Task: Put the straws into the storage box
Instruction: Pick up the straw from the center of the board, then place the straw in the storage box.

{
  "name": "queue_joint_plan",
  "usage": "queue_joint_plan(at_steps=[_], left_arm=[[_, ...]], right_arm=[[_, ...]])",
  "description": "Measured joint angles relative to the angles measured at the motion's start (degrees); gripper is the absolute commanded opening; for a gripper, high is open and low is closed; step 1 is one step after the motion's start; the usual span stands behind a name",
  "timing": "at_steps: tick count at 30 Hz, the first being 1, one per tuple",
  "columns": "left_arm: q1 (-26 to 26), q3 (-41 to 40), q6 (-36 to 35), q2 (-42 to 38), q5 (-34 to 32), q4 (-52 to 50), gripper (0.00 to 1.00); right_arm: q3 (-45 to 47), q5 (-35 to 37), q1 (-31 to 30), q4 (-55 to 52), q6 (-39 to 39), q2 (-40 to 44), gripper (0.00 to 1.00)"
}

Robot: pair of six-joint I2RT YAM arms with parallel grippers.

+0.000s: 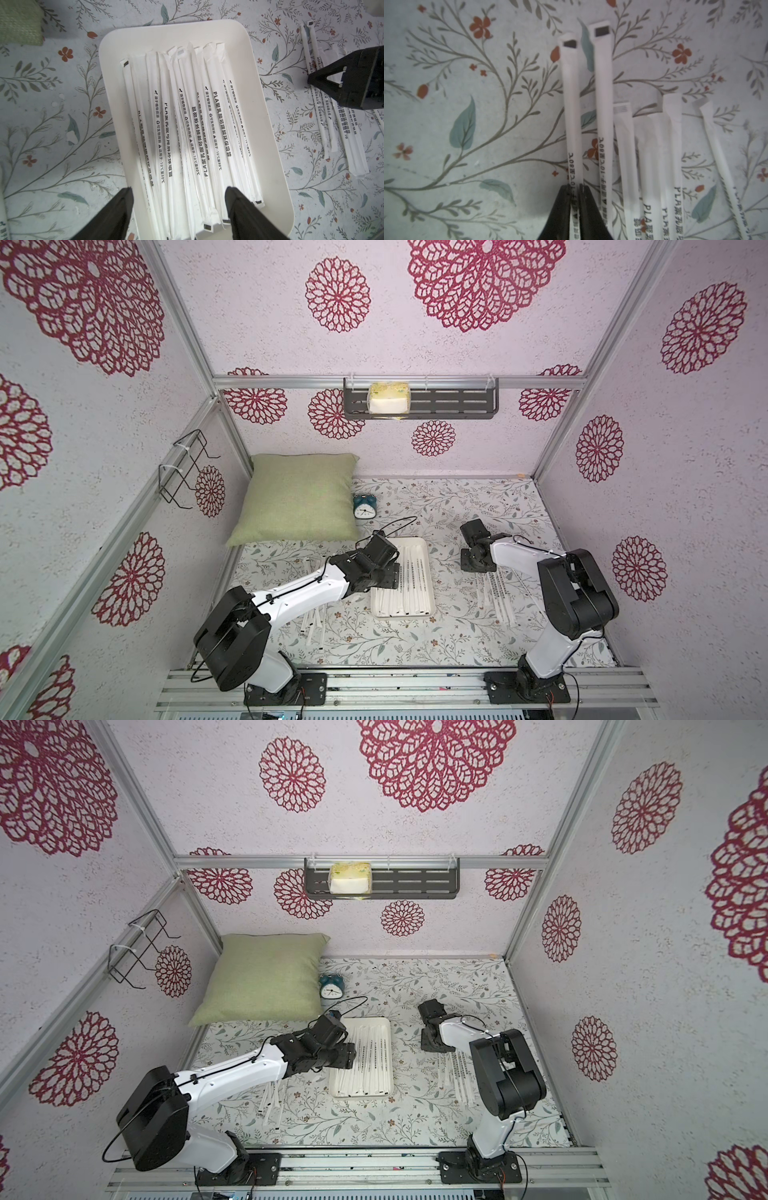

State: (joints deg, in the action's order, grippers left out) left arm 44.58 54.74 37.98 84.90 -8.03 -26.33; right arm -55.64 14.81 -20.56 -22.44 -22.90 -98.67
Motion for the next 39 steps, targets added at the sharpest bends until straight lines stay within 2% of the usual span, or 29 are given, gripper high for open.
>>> queue_joint_plan(at_steps=[5, 10, 14, 17, 21, 28, 35, 39], left_arm=[[-4.8, -4.7, 0.9, -5.1, 1.0, 0.6, 0.76], [-11.2, -10.0, 2.5, -12.4, 1.2, 0.4, 0.75], [-13.8, -11.7, 3.5, -15.7, 0.3, -0.2, 0.75], [-14.7, -11.9, 4.1, -16.4, -0.3, -0.7, 0.74], [-15.0, -11.9, 4.5, -16.5, -0.5, -1.2, 0.74], [-15.0, -13.2, 5.0, -18.4, -0.4, -1.4, 0.74], [-15.0, -14.4, 5.2, -18.6, 0.0, -1.2, 0.74], [-15.0, -14.4, 5.1, -18.4, 0.7, -0.6, 0.74]], right_arm=[[-0.1, -0.4, -3.5, -1.1, -0.9, 1.0, 0.08], [-4.9, -1.7, -12.2, -5.8, -5.4, 4.9, 0.07], [-11.3, -3.4, -19.5, -5.6, -10.7, 7.3, 0.06], [-14.6, -5.1, -25.5, -2.4, -16.3, 6.1, 0.06], [-16.7, -6.6, -31.5, 2.6, -23.0, 0.2, 0.06], [-19.6, -9.0, -33.4, 5.9, -27.8, -11.1, 0.06], [-21.0, -9.5, -34.4, 7.2, -29.6, -13.9, 0.08], [-21.8, -9.5, -34.8, 8.1, -30.4, -14.8, 0.14]])
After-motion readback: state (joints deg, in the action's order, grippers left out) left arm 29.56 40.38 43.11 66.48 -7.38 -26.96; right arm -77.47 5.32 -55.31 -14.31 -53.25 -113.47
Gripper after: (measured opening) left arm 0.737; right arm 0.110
